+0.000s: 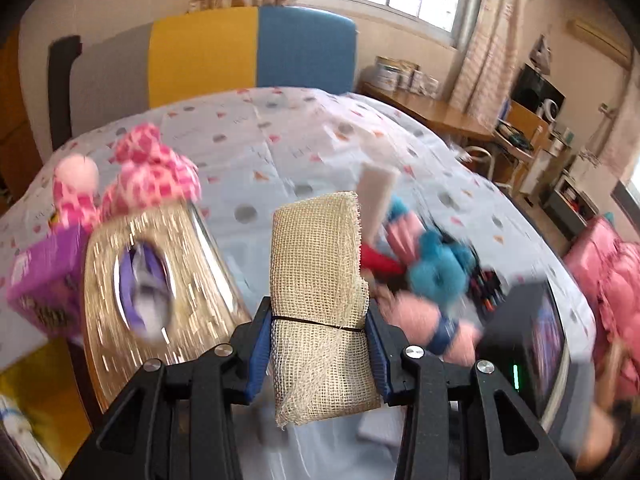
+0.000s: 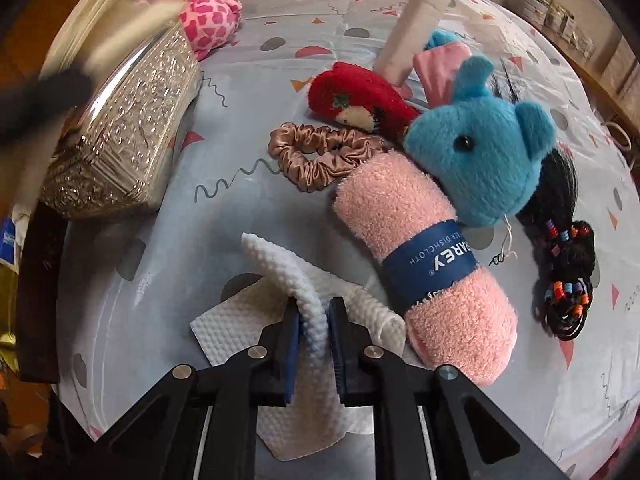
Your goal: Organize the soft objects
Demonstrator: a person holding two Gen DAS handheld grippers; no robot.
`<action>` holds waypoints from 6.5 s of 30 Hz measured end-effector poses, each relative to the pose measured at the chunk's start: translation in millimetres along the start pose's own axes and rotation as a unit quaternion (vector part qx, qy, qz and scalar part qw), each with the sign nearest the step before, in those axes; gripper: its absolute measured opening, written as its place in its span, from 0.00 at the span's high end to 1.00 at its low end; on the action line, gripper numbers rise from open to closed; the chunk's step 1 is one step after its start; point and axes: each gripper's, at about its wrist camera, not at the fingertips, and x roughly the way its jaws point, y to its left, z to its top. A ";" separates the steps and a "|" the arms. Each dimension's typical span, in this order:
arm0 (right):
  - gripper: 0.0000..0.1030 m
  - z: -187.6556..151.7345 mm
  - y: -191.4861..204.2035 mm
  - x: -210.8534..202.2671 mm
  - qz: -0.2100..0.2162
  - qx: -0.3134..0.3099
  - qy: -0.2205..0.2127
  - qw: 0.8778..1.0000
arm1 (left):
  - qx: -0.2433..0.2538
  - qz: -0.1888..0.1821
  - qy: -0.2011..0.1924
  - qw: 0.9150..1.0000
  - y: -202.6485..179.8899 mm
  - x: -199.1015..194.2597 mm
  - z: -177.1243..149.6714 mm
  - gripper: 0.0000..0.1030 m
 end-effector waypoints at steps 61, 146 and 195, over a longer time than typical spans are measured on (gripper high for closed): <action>0.93 -12.0 53.8 1.1 -0.077 -0.053 -0.041 0.995 | -0.209 0.231 -0.045 0.949 215.6 -169.4 -191.8 0.58; 0.78 79.9 351.5 -0.5 0.154 -0.085 -0.092 0.980 | -0.252 0.219 -0.023 0.942 242.9 -193.8 -243.2 0.50; 0.59 -16.4 142.1 -85.3 0.011 -0.035 -0.192 0.981 | -0.198 0.245 -0.039 0.948 191.5 -188.9 -210.7 0.29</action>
